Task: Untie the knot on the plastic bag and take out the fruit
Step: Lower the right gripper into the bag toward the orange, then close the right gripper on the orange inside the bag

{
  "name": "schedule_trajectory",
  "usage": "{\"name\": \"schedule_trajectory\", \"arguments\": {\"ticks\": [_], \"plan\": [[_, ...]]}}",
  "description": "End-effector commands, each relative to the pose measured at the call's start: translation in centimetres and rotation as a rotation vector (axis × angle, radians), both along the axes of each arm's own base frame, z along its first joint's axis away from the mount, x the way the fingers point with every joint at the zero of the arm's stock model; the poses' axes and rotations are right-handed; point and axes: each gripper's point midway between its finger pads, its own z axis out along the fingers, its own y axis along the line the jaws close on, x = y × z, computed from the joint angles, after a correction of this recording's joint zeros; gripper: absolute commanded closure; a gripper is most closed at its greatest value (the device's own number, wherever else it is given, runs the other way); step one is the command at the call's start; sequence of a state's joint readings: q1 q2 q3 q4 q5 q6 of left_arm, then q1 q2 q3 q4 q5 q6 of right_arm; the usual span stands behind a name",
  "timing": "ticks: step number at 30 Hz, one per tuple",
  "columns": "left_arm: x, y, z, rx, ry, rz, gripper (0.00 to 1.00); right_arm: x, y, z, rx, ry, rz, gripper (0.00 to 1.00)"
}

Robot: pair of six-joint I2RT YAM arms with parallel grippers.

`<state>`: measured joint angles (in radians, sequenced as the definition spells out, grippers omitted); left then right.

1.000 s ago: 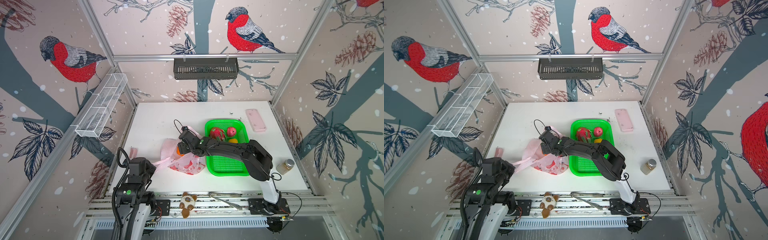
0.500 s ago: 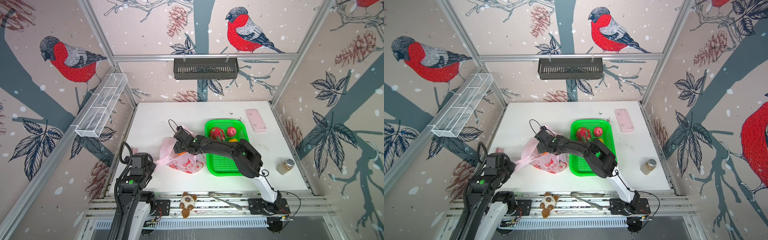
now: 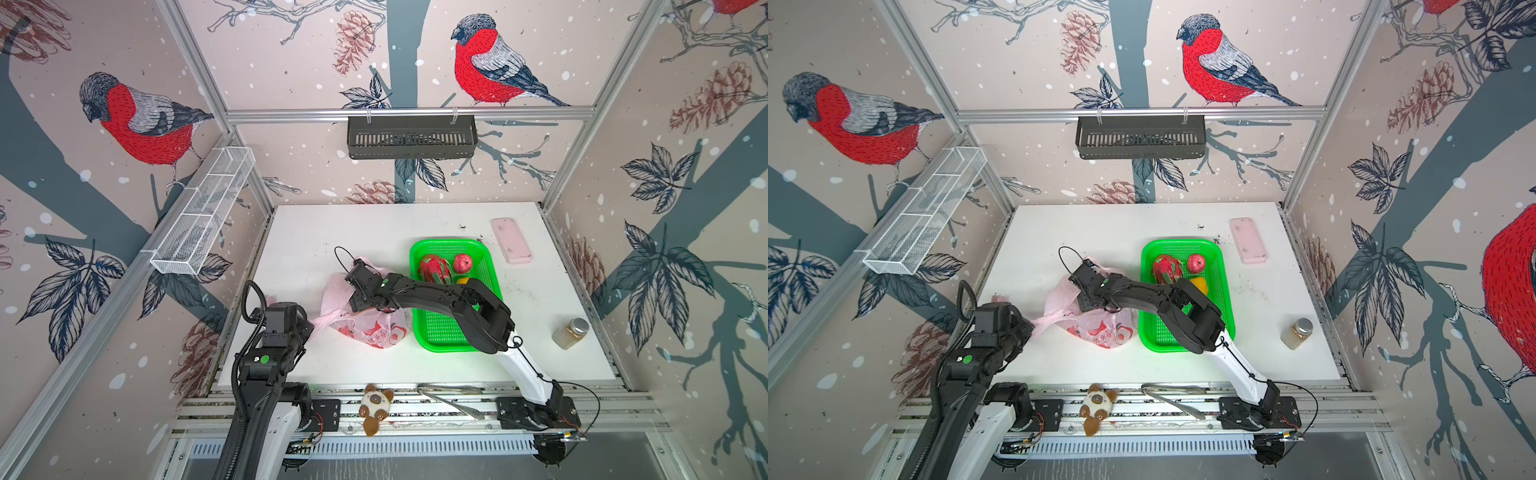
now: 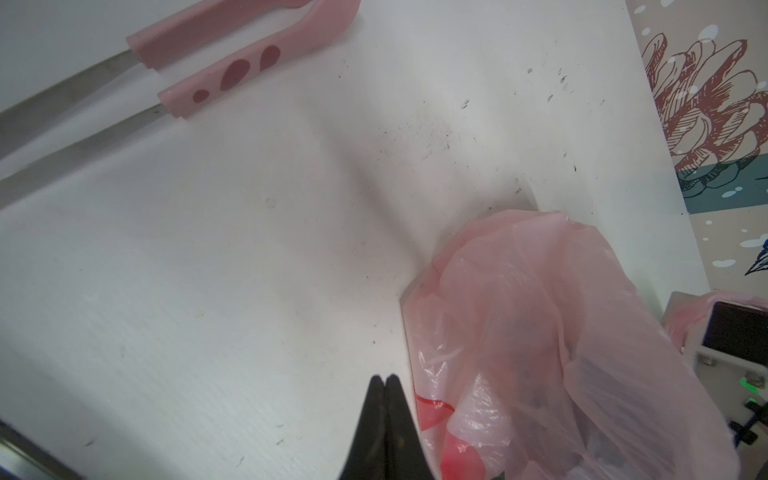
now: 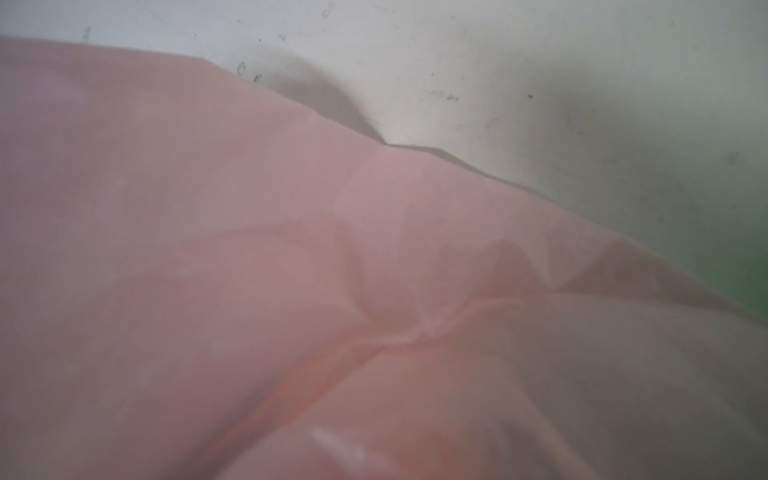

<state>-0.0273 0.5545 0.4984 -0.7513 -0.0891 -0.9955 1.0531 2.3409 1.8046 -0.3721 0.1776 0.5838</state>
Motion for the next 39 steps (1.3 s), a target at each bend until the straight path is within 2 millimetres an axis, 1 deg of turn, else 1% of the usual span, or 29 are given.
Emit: {"name": "schedule_trajectory", "arguments": {"ticks": [1,7,9,16,19,25,39], "plan": [[0.9,-0.1,0.4,0.002,-0.036,-0.01,1.0,-0.1,-0.1,-0.5,-0.006,0.013,-0.019,0.25],[1.0,0.0,0.5,0.008,-0.047,-0.006,1.0,0.7,0.0,-0.4,0.004,-0.018,-0.028,0.36],[1.0,0.1,0.4,0.008,-0.048,0.0,1.0,1.0,0.0,-0.2,0.007,-0.025,-0.029,0.41],[1.6,0.4,-0.2,0.025,-0.045,0.015,1.0,1.2,0.2,1.6,0.02,-0.053,-0.015,0.62],[1.8,0.6,0.1,0.032,-0.06,0.022,1.0,1.1,0.3,2.5,0.029,-0.06,-0.008,0.66],[2.1,1.1,0.4,0.053,-0.077,0.039,1.0,0.5,0.0,4.8,0.047,-0.085,0.003,0.71],[2.6,1.9,0.5,0.073,-0.138,0.089,1.0,-2.0,-1.4,9.1,0.099,-0.114,0.03,0.73]]}}
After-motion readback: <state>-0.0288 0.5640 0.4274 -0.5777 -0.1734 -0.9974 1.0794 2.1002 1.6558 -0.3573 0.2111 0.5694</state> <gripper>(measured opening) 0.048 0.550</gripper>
